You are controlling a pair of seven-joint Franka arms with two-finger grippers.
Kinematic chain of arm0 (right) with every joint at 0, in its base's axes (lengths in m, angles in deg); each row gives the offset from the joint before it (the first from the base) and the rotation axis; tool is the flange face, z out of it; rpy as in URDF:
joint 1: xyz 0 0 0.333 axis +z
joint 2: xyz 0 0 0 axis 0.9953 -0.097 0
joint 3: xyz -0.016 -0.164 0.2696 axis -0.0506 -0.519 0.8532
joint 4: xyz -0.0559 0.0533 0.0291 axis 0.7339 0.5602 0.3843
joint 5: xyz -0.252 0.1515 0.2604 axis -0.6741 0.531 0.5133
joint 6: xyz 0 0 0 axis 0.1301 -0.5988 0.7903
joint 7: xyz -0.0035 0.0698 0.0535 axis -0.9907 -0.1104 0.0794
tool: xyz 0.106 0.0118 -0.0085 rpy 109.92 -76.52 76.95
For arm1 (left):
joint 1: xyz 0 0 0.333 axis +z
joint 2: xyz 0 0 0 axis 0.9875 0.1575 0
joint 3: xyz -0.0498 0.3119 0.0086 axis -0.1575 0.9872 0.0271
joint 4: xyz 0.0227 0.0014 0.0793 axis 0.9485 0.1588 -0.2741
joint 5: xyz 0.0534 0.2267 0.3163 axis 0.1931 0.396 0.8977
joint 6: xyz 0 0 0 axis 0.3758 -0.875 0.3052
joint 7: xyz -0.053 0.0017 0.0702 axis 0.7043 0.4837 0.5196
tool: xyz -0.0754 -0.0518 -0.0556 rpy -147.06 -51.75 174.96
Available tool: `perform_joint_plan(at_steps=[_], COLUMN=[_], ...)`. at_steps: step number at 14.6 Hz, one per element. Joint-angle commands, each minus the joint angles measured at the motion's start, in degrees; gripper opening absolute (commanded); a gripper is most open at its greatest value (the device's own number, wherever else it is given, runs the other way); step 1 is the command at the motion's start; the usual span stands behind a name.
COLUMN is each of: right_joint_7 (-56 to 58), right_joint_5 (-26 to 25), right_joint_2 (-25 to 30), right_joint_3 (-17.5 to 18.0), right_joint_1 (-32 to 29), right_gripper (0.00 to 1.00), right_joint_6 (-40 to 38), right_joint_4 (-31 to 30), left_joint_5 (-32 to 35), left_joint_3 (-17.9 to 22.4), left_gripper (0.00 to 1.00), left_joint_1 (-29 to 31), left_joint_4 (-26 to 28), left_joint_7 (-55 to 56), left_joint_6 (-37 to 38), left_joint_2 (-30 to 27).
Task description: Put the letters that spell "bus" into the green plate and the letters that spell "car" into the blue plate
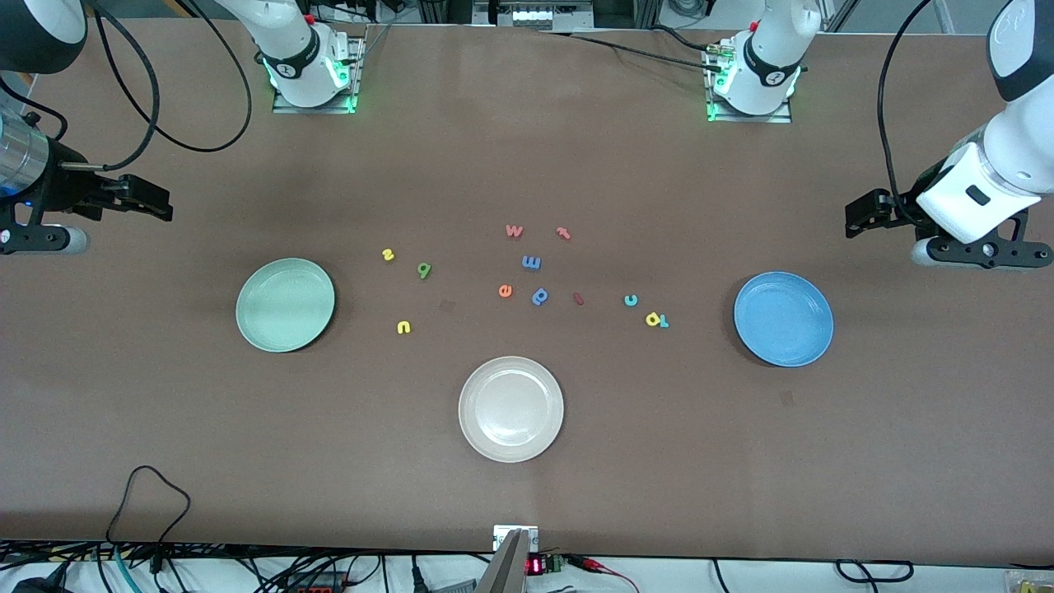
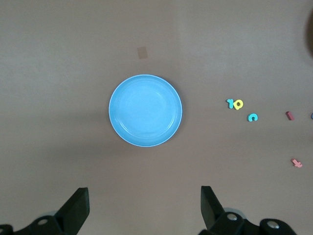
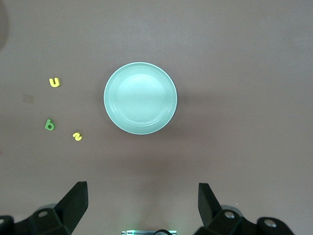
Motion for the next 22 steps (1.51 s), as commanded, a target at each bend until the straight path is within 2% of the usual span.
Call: perform_joint_plan(at_steps=[1,8,11,12,14,16,18,19,21,22], right_joint_7=[1.29,1.2,0.25,0.15,-0.11,-1.6,-3.27,-3.71,-3.81,-3.81], right_joint_5=[-0.35,0.97,0.97,1.14,3.24,3.25,3.17,3.08,2.9,2.9], right_joint_2=[-0.22,-1.8,-3.81,-5.04,-5.41,-5.05,-5.23,-5.66,-8.11,-8.91], right_joint_3=[0.26,0.61,0.7,0.7,0.7,0.7,0.7,0.7,0.7,0.7], right_joint_1=[-0.61,-0.09,4.38,5.18,7.55,9.75,12.03,12.91,14.32,14.94], right_gripper=[1.0,1.0,1.0,1.0,1.0,1.0,1.0,1.0,1.0,1.0], right_joint_6=[-0.77,-0.76,-3.3,-1.4,10.77,24.13,33.29,36.03,37.64,38.34], right_joint_4=[0.83,0.92,-0.48,-2.57,-11.33,-21.88,-29.1,-31.4,-32.21,-32.21], left_joint_5=[-0.2,-0.81,-1.08,-0.9,-1.16,-0.9,-0.81,-0.9,-1.08,-1.16], left_joint_3=[-0.48,0.05,0.05,0.05,-0.3,-0.65,-0.66,-0.57,-0.57,-0.74], left_gripper=[1.0,1.0,1.0,1.0,1.0,1.0,1.0,1.0,1.0,0.9], left_joint_1=[0.5,0.67,0.85,0.76,0.32,-0.73,-4.32,-6.86,-8.64,-9.08], left_joint_4=[-0.9,-1.7,-1.78,-1.79,-2.13,-7.03,-8.9,-8.9,-7.86,-7.5], left_joint_7=[0.61,0.61,0.53,0.52,-0.35,-0.44,0.43,0.61,0.44,0.35], left_joint_6=[0.71,0.36,0.18,0.18,0.18,0.27,0.01,-0.87,-8.65,-10.0], left_joint_2=[-0.05,2.49,6.35,8.11,11.36,16.19,19.71,21.21,22.71,24.28])
